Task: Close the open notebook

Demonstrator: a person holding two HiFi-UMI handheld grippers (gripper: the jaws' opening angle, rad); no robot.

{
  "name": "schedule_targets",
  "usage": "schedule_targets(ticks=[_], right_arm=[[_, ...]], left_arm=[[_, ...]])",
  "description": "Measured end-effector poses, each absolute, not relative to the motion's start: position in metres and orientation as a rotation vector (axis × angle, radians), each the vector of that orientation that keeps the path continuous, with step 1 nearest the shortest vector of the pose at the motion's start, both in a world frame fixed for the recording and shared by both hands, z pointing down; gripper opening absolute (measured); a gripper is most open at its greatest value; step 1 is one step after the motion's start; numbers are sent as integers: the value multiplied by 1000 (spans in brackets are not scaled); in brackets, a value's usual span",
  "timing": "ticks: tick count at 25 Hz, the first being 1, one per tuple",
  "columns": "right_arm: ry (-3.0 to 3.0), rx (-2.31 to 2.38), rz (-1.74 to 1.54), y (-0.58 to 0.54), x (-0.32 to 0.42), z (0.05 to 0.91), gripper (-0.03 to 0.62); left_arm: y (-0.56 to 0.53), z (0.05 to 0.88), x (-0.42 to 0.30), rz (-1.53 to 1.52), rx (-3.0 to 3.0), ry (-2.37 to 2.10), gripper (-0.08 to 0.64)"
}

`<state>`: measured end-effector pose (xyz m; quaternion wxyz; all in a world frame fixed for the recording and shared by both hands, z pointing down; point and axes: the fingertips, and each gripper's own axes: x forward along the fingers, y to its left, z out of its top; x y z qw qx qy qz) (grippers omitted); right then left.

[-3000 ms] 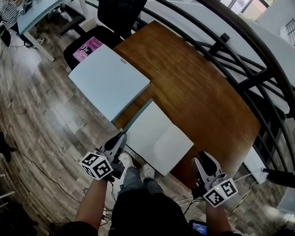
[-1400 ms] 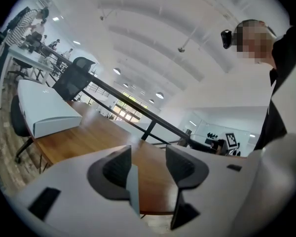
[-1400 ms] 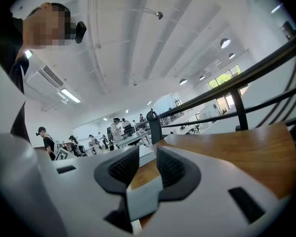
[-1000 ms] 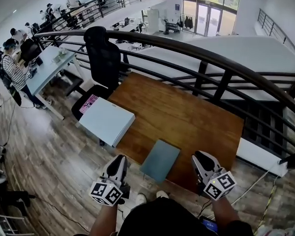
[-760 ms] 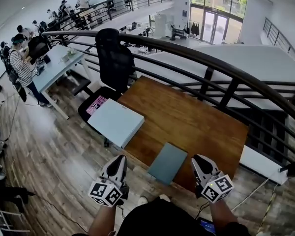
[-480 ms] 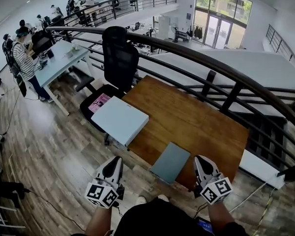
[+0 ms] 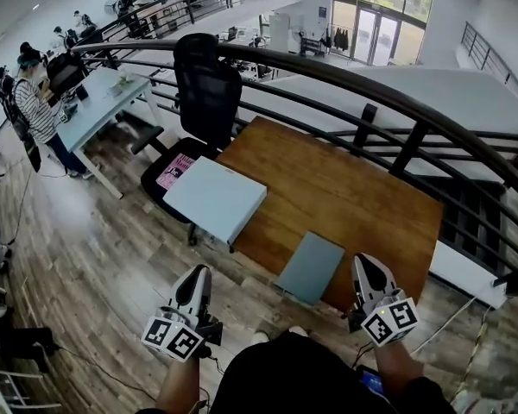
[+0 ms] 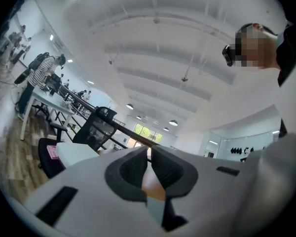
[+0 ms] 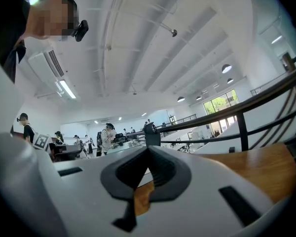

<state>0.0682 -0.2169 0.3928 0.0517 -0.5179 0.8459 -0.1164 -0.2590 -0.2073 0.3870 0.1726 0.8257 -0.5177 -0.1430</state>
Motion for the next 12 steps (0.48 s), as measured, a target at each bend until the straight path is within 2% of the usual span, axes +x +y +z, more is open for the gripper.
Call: schedule_targets(ticks=[12], right_arm=[[2640,-1576,-443,-215,42,416,-6]], left_arm=[[-213,396,-273,-391,2305,-1507,31]])
